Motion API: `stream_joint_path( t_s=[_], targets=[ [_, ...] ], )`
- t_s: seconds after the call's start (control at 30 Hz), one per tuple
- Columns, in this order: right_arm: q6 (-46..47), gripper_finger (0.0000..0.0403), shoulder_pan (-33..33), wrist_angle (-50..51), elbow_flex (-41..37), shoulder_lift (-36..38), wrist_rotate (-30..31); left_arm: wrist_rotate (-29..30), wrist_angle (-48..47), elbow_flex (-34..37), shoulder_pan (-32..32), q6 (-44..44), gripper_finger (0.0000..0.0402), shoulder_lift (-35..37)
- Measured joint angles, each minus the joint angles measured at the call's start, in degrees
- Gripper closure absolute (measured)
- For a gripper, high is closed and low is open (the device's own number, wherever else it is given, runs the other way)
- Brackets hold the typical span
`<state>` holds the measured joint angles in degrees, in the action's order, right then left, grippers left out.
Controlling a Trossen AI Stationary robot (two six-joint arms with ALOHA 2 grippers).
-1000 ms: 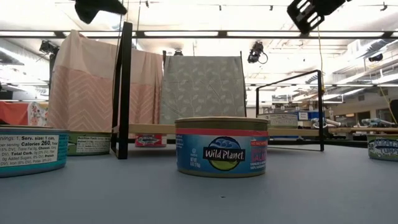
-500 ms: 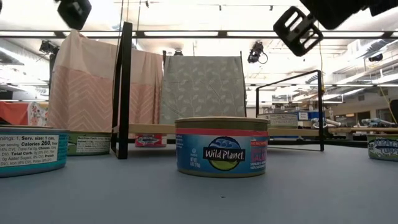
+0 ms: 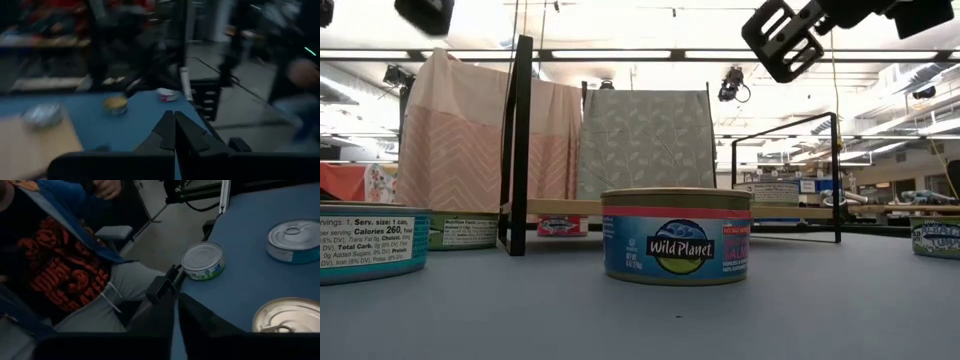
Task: Stack canned seafood by type on shelf
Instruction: Put the blue/pink tuna can on the shelf
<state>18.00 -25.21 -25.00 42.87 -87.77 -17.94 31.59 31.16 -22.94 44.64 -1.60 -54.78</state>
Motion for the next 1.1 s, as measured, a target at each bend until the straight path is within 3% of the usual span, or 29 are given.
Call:
stream_joint_path(
  t_s=[0.13,0.27,0.37,0.5,0.73,0.9,1.1],
  targets=[
    [-3.11,0.0389,0.22,5.45,0.01,2.02,6.69,-7.11,5.17,0.00,0.04,14.83,0.0399,-0.02],
    [-4.58,0.0395,0.24,17.23,3.03,3.56,14.75,-4.83,12.58,-0.06,-0.07,15.13,0.0397,0.02],
    [-5.48,0.0396,-0.28,29.19,8.85,3.37,18.17,-4.66,10.91,-2.34,0.14,17.82,0.0396,0.12],
    [-7.74,0.0396,-1.37,40.16,16.77,2.49,19.76,-4.18,-7.98,-9.99,0.50,18.67,0.0395,0.13],
    [-11.37,0.0397,-2.76,42.93,23.08,2.64,20.31,-3.50,-53.63,-31.14,2.27,5.77,0.0395,0.40],
    [-11.66,0.0397,-3.31,44.93,23.26,2.64,23.59,3.68,-67.18,-38.54,8.78,-1.23,0.0399,3.20],
    [-9.15,0.0397,-3.34,46.06,23.26,2.64,23.94,15.37,-82.17,-37.44,19.55,-19.59,0.0400,9.53]
  ],
)
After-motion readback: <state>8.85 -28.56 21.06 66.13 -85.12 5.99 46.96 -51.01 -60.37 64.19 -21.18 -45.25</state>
